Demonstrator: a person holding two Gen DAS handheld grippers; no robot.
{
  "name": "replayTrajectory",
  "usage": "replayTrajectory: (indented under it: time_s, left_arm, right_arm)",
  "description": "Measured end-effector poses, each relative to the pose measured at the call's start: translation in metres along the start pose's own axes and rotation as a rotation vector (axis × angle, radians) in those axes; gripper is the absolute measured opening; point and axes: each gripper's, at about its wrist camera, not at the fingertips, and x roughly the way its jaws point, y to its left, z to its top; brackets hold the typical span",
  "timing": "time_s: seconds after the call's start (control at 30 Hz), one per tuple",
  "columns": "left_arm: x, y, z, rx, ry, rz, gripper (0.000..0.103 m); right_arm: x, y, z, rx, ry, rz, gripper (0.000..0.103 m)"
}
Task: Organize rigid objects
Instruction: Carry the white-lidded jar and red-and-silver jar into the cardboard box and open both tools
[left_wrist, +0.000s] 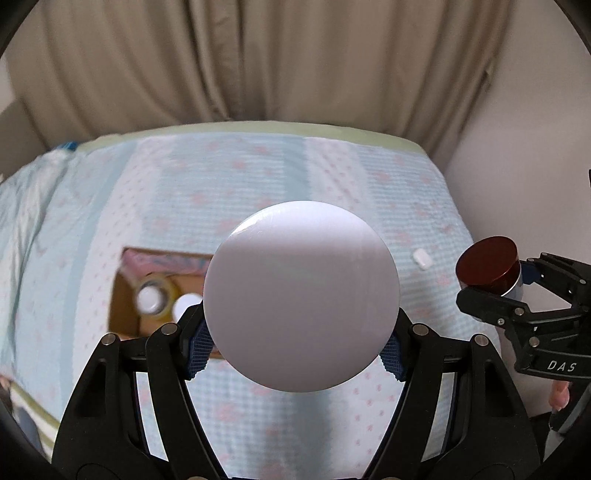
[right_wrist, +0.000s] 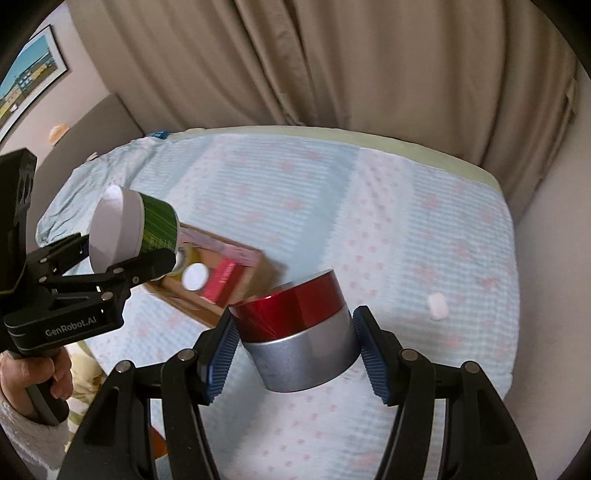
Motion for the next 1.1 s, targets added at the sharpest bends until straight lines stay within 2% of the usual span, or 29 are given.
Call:
replayTrajectory:
  time_s: [0.13,0.3,0.47,0.57,0.83,1.1]
  left_arm:
    - [-0.007,0.045,-0.012,-0.006,0.018,0.021,0.07]
    - [-0.001,0.107,-0.02,-0.008,0.055,0.009,0.07]
    - [0.015,0.162,-0.024,0.014,0.098,-0.007,0.07]
    - [0.035,0.193,-0.022,0.042,0.137,-0.025,0.07]
    - [0.106,0.234,-0.027,0.172,0.249,-0.043,0.07]
    - [0.172,0.254,-0.045,0.245,0.323,-0.035,0.07]
  right_arm:
    - [0.009,0.036,0.004,0.003,0.008,0.012,0.058]
    - [0.035,0.078,0.009,0.046,0.032,0.009,0.058]
    - [0.063,0.113,0.016,0.133,0.06,-0.007,0.058]
    - [0.083,0.132,0.019,0.18,0.085,-0.044,0.058]
    - [0.155,0.154,0.013,0.372,0.162,-0.107,0.058]
    - [0.229,0.165,0.002,0.398,0.238,-0.181,0.058]
